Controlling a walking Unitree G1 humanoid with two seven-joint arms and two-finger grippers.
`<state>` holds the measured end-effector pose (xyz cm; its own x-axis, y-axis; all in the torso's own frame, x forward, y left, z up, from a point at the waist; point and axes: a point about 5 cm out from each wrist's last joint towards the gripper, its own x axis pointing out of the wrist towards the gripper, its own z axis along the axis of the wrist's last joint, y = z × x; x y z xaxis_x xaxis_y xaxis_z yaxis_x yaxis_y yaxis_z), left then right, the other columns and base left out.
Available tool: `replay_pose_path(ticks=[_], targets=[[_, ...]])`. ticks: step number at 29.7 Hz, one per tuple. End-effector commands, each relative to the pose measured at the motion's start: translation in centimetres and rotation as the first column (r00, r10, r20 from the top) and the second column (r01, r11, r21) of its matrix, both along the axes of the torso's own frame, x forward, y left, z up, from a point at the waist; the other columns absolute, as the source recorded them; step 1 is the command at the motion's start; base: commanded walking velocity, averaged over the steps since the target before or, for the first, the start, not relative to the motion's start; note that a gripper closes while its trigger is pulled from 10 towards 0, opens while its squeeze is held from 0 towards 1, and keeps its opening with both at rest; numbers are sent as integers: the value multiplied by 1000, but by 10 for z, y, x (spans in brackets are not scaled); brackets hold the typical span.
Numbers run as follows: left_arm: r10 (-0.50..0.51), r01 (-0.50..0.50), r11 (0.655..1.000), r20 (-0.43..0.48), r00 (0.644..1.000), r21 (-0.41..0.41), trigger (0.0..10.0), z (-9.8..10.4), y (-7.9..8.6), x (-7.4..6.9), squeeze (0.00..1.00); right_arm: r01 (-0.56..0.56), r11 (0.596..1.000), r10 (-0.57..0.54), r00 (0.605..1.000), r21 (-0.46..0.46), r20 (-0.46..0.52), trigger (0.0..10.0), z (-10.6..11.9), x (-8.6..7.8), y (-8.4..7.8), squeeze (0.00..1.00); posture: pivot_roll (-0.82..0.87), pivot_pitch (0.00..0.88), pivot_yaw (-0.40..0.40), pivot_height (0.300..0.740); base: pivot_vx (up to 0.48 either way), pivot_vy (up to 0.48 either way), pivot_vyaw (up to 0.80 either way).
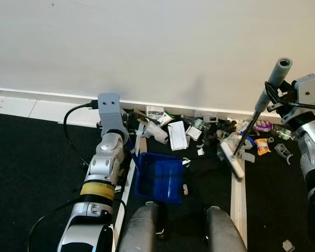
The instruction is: Sweep floor
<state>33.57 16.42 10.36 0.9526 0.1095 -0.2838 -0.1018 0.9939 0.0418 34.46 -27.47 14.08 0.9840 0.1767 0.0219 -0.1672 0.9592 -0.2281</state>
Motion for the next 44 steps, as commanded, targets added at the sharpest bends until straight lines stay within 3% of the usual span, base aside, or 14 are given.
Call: replay_pose_path(ticks=[1,8,13,14,15,19,22,25,31,32,34,36,42,44], targets=[[2,3,999,-130,992,40,10000,-28,4,-13,0,25,999,-22,994,25,-103,10000,-27,-9,1,0,29,270,81,740,0,0,0],[2,5,998,-124,992,58,10000,-25,9,-14,0,10,998,12,948,67,-318,10000,-79,-22,29,0,59,272,98,740,0,0,0],[6,2,998,-121,993,65,10000,-24,11,-15,0,6,989,42,947,148,-319,10000,-81,-19,39,0,67,271,102,740,0,0,0],[1,7,998,-118,993,70,10000,-23,11,-16,0,-44,951,142,942,306,-304,10000,-80,-14,58,0,79,266,106,740,0,0,0],[1,7,998,-118,993,70,10000,-23,11,-16,0,-44,951,142,942,306,-304,10000,-80,-14,58,0,79,266,106,740,0,0,0],[-9,18,997,-114,993,80,10000,-21,7,-17,0,-177,854,341,901,489,-269,10000,-80,-12,91,0,80,259,103,740,0,0,0],[-8,18,996,-115,993,83,10000,-21,6,-17,0,-206,836,381,885,509,-267,10000,-81,-12,99,0,77,256,103,740,0,0,0],[3,9,995,-121,993,98,10000,-22,3,-16,0,-296,761,499,836,577,-228,10000,-80,-12,123,0,69,252,96,740,0,0,0],[21,-7,994,-127,992,108,10000,-21,-1,-16,0,-357,667,580,800,653,-155,10000,-74,-11,145,0,60,250,95,740,0,0,0],[22,-8,994,-129,991,109,10000,-21,-4,-15,0,-392,612,623,774,687,-113,10000,-71,-11,157,0,53,252,95,740,0,0,0],[22,-8,994,-130,991,110,10000,-21,-5,-15,0,-405,590,638,764,699,-96,10000,-69,-12,162,0,53,252,95,740,0,0,0],[21,-7,995,-132,991,103,10000,-21,-8,-15,0,-456,517,684,729,724,-30,10000,-63,-13,180,0,45,254,91,740,0,0,0],[22,-10,996,-139,990,92,10000,-22,-10,-17,0,-531,457,695,714,714,86,10000,-41,-9,188,0,40,256,83,740,0,0,0],[26,-14,996,-141,990,91,10000,-22,-9,-18,0,-550,467,684,721,692,112,10000,-33,-6,183,0,38,256,81,740,0,0,0]])
